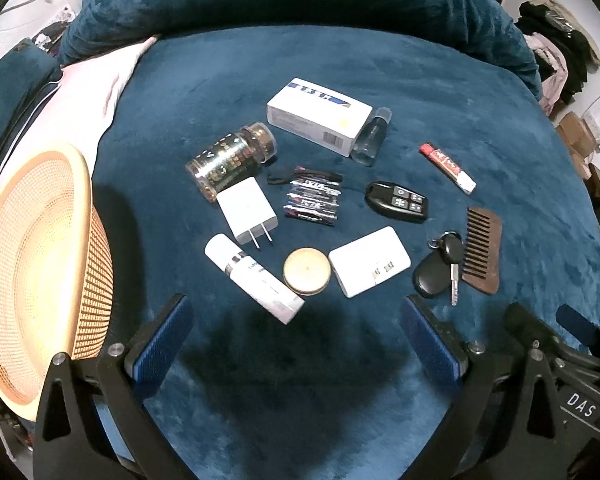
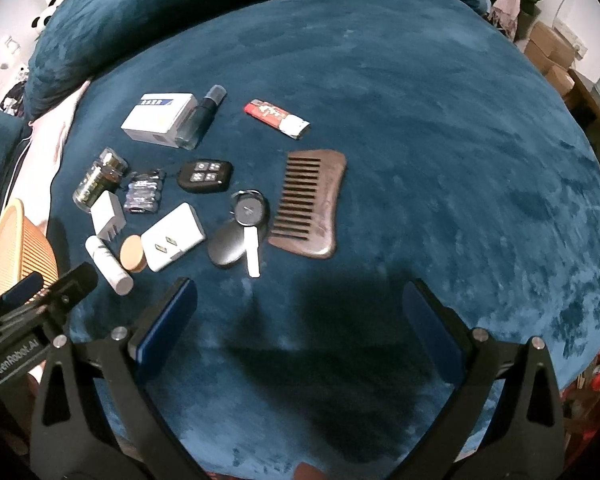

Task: Organize rigid objects
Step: 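Move left tool toward white bottle while right tool moves toward wooden comb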

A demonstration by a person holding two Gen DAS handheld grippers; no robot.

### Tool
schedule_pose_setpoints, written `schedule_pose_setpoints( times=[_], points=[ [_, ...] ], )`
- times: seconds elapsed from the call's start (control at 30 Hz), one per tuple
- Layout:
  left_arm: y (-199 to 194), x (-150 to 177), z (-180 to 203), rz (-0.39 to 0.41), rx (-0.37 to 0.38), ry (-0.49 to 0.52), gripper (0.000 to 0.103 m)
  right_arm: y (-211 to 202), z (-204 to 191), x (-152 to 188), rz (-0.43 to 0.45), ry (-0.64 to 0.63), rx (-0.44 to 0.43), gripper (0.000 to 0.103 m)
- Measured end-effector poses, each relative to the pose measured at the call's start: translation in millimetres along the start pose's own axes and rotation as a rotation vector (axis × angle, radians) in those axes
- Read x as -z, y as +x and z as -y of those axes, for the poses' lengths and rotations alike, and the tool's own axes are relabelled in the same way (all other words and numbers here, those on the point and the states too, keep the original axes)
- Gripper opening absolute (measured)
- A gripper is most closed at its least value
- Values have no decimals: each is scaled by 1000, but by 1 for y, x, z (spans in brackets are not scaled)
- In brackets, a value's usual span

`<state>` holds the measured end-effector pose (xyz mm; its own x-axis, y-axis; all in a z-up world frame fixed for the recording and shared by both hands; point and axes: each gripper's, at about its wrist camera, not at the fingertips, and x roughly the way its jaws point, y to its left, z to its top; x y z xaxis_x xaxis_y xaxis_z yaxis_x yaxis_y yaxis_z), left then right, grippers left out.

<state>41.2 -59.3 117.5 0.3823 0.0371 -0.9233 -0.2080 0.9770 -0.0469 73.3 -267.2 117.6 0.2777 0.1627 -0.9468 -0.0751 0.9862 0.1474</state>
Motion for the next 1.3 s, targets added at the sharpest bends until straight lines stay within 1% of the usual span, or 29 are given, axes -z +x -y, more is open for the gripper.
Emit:
schedule_pose_setpoints(
  times=[0.33,0.8,1.07,1.3],
  points=[
    [18,-6,-13,-53,-17,-15,102,9,-11,-8,-27,-7,-7,103],
    [36,-5,-31,-91,-17,-43,102,26,-4,-9,-57,19,3,102],
    [42,0,-36,-100,6,-26,102,32,0,-9,-66,34,0,102],
    [47,14,-49,-105,48,-50,99,37,9,-6,-67,50,3,101]
  ],
)
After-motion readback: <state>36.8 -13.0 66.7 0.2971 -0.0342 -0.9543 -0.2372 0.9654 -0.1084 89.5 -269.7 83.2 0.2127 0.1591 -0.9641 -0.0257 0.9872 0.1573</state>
